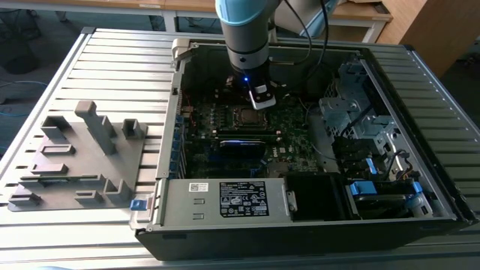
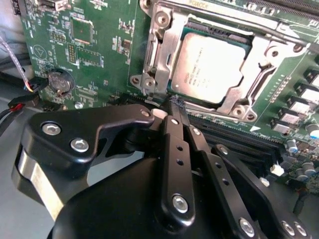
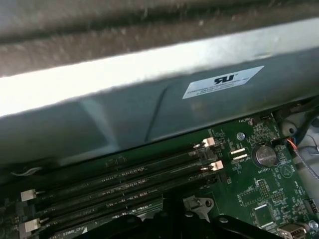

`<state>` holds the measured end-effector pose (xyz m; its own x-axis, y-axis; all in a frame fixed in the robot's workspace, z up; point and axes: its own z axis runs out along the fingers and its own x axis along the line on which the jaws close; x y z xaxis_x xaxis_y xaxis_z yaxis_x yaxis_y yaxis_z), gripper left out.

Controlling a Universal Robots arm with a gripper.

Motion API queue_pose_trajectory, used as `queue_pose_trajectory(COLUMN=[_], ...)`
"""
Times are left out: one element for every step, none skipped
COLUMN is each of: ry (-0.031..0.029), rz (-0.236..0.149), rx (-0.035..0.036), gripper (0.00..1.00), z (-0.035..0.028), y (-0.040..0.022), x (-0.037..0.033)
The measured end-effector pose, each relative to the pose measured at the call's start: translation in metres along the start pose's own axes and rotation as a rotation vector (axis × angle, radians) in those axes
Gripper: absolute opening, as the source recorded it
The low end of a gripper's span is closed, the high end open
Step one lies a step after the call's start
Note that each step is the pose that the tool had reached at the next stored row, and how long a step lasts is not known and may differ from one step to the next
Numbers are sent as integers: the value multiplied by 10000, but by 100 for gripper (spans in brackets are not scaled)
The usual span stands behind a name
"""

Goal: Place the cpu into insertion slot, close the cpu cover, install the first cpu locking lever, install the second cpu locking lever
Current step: 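Install the first cpu locking lever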

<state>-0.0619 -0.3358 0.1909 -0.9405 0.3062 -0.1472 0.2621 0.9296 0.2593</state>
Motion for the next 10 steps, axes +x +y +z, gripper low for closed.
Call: queue_pose_trajectory(ry=[-27,-41,-44,-45,-45,-46,-46,-46,-47,-50], rz=[-11,-18,-19,-20,-20,-20,-20,-19,-19,-19], rx=[30,45,46,46,44,43,43,43,38,30], gripper=[11,11,11,11,11,11,11,11,11,11], z=[5,7,7,8,8,9,9,7,2,-11], y=[-2,-2,-3,-3,-3,-3,-3,-2,0,5], x=[1,1,0,1,1,1,1,0,-1,-3])
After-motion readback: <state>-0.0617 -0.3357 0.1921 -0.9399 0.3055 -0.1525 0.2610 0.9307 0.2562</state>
